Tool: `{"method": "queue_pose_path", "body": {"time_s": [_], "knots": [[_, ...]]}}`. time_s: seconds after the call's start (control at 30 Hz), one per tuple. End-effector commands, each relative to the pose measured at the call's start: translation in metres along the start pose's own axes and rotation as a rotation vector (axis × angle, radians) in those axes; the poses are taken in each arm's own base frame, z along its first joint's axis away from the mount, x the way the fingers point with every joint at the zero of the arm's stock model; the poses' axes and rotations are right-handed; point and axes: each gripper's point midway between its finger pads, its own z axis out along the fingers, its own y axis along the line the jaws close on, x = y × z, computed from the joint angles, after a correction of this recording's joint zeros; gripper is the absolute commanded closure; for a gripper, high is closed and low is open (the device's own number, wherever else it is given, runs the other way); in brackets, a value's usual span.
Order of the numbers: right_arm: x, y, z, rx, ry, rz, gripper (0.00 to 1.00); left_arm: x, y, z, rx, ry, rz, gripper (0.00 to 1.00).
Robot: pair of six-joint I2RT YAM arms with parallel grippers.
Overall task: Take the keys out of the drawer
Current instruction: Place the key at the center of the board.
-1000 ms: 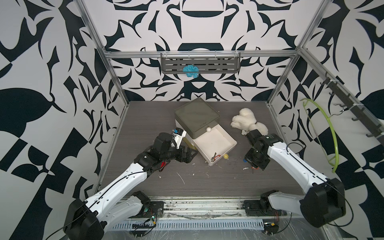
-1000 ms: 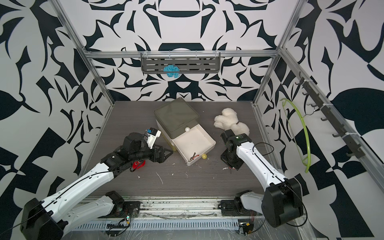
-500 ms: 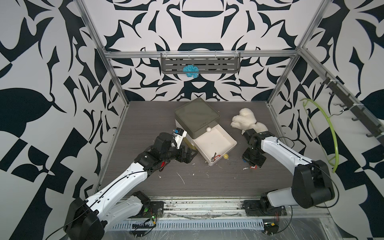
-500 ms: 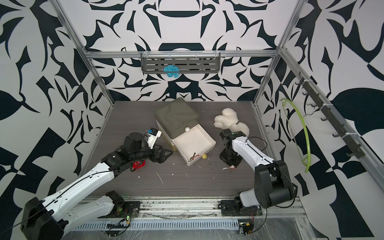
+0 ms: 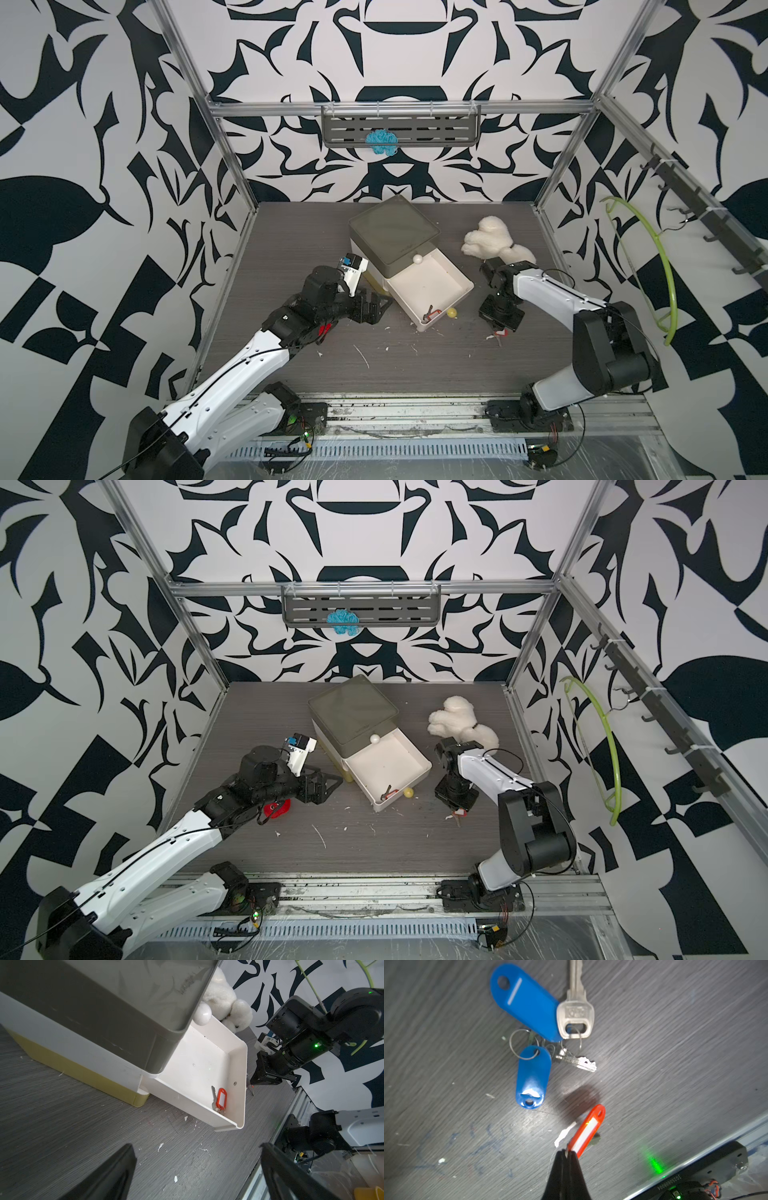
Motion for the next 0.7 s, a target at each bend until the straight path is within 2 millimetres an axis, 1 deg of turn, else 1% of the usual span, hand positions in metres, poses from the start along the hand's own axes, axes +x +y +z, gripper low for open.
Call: {"method": "queue_pose_path", "body": {"time_s": [0.0,0.13,0.17,0.47,0.57,0.67], "knots": [[-0.008,0.003,-0.006,-0.008,-0.03,-0.02,1.0,0.007,0.004,0.0,-0.016,0.015,-0.027,0.01],[-0.008,0.003,-0.007,-0.015,-0.034,-0.029,1.0,0.005,0.004,0.0,-0.018,0.006,-0.037,0.01],[-0.008,0.002,-0.008,-0.017,-0.036,-0.03,0.98,0.004,0.004,0.0,-0.018,0.004,-0.038,0.01],[-0.003,0.001,-0.012,-0.051,-0.033,-0.031,0.75,-0.002,0.002,0.001,-0.016,-0.007,-0.046,0.01],[-0.002,0.0,-0.02,-0.067,-0.039,-0.025,0.69,-0.004,0.002,-0.001,-0.017,-0.013,-0.045,0.01],[-0.002,0.0,-0.036,-0.1,-0.056,-0.016,0.65,-0.009,0.001,-0.005,-0.028,-0.035,-0.037,0.01]]}}
